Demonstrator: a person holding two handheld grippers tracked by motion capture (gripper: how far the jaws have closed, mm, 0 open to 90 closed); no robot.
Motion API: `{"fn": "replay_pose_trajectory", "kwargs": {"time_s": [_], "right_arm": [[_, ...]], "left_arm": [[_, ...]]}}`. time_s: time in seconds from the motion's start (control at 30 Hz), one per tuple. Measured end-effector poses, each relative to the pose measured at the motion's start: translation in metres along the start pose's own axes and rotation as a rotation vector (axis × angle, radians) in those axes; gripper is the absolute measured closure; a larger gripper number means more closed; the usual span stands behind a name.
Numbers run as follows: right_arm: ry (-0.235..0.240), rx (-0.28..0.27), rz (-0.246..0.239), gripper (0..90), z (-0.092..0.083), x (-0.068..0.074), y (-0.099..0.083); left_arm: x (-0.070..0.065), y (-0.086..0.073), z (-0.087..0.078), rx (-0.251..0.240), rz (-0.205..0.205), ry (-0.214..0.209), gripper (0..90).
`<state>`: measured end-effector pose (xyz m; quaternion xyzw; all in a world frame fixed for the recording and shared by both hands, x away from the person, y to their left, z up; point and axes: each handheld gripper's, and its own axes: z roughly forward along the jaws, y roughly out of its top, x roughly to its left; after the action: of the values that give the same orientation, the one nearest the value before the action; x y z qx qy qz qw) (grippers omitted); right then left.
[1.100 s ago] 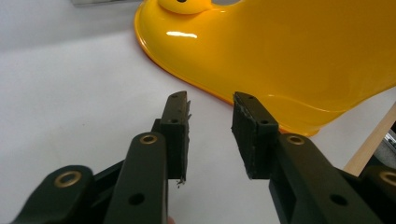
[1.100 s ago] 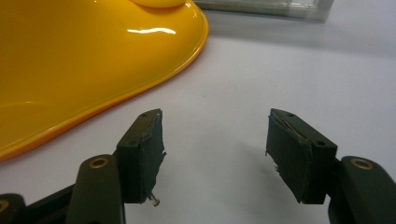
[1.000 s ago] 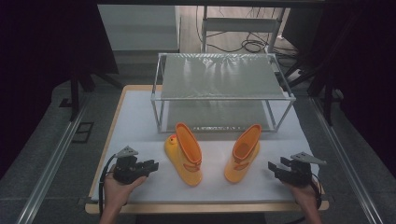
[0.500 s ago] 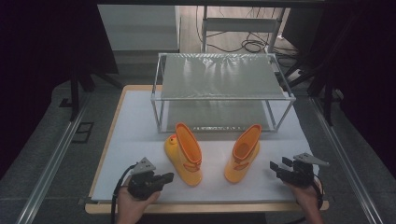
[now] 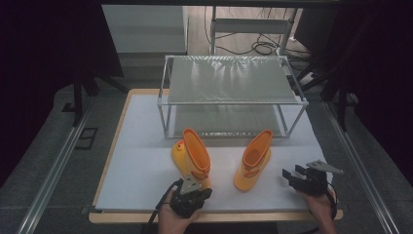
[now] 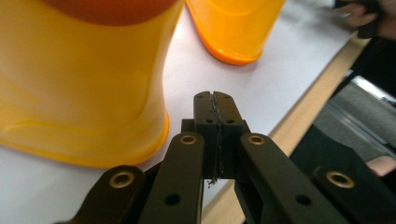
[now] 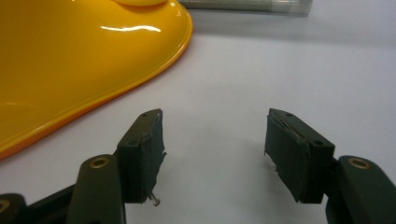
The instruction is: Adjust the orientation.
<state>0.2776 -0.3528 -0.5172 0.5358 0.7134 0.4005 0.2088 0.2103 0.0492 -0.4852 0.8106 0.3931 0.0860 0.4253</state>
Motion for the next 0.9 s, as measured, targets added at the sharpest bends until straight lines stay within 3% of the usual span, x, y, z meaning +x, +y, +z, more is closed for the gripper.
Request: {"fn": "replay_pose_trajectory", "kwargs": {"time_s": [0.03,0.1,0.3,0.5,0.7,0.9], "right_arm": [[0.000,0.000,0.000,37.3,0.000,0.000,0.000],[-0.005,0.007,0.003,37.3,0.000,-0.001,-0.001],[-0.007,0.013,0.003,37.2,0.002,0.000,-0.001],[-0.008,0.008,0.003,37.2,0.001,0.000,-0.001],[-0.010,0.013,0.005,37.2,0.001,-0.002,-0.001],[-0.011,0.012,0.003,37.2,0.000,-0.002,-0.001]], "left_arm": [[0.000,0.000,0.000,0.000,0.000,0.000,90.0],[-0.003,0.002,0.005,-0.024,0.014,0.041,90.0],[0.001,0.007,0.008,-0.056,0.016,0.075,90.0],[0.005,0.007,0.006,-0.060,0.011,0.071,90.0],[0.011,-0.002,-0.005,-0.063,0.003,0.071,90.0],[0.027,-0.016,-0.025,-0.068,-0.028,0.087,90.0]]}}
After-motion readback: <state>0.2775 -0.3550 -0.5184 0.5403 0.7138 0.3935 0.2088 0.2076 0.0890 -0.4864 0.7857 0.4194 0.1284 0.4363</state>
